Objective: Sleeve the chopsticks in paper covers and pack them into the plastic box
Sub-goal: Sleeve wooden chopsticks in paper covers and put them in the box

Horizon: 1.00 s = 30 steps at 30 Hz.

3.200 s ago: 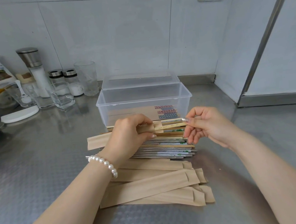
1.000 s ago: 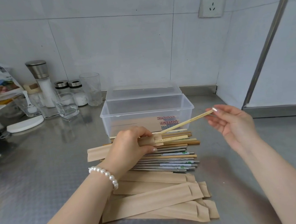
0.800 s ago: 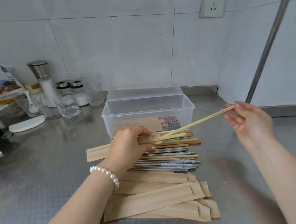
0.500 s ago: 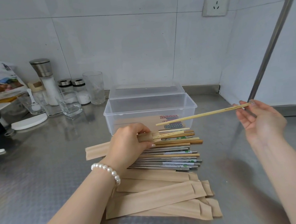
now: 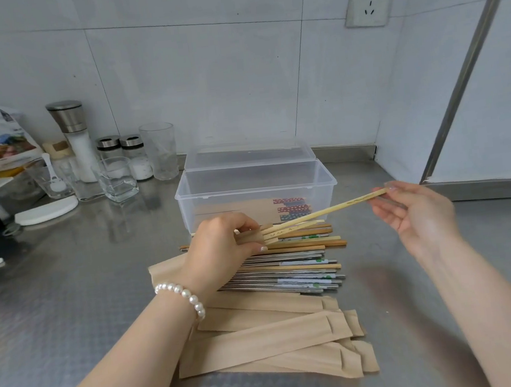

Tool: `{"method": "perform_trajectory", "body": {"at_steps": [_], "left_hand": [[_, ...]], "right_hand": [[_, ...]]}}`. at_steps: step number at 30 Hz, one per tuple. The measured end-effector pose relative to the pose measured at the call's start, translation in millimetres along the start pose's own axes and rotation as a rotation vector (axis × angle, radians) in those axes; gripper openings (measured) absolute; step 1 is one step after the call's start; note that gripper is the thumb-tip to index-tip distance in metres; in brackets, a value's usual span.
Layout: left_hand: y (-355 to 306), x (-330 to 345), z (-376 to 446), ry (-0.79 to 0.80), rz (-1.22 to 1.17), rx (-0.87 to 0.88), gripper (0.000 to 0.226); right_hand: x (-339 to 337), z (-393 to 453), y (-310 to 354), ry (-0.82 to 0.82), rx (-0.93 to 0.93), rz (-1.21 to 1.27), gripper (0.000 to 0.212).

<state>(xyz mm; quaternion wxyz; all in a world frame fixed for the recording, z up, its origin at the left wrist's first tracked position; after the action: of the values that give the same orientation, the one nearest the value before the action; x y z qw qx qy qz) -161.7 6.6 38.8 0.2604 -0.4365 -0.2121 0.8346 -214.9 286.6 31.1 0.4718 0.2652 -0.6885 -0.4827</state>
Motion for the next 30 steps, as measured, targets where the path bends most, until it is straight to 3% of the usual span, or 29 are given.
{"method": "perform_trajectory", "body": {"at_steps": [6, 18, 30], "left_hand": [[-1, 2, -2, 0.023, -0.009, 0.000, 0.029], [-10, 7, -6, 0.089, 0.002, 0.028, 0.032], [-15, 9, -8, 0.111, 0.003, 0.062, 0.035]], "right_hand": [[18, -9, -23, 0.199, 0.058, -0.261, 0.010], [36, -29, -41, 0.426, 0.094, -0.459, 0.011], [40, -34, -43, 0.419, 0.176, -0.376, 0.018]]}}
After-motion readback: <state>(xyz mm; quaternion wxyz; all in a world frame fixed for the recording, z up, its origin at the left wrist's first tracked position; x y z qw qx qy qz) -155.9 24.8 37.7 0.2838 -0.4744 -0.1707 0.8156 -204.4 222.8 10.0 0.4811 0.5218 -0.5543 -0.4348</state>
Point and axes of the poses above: each hand's wrist, its own z-axis towards the middle knuckle, its own x-axis out of the palm, y = z × x, the point moved 6 cm from there along z, towards the middle knuckle, and after that the axes turned 10 degrees about -y, right-handed, at the moved point
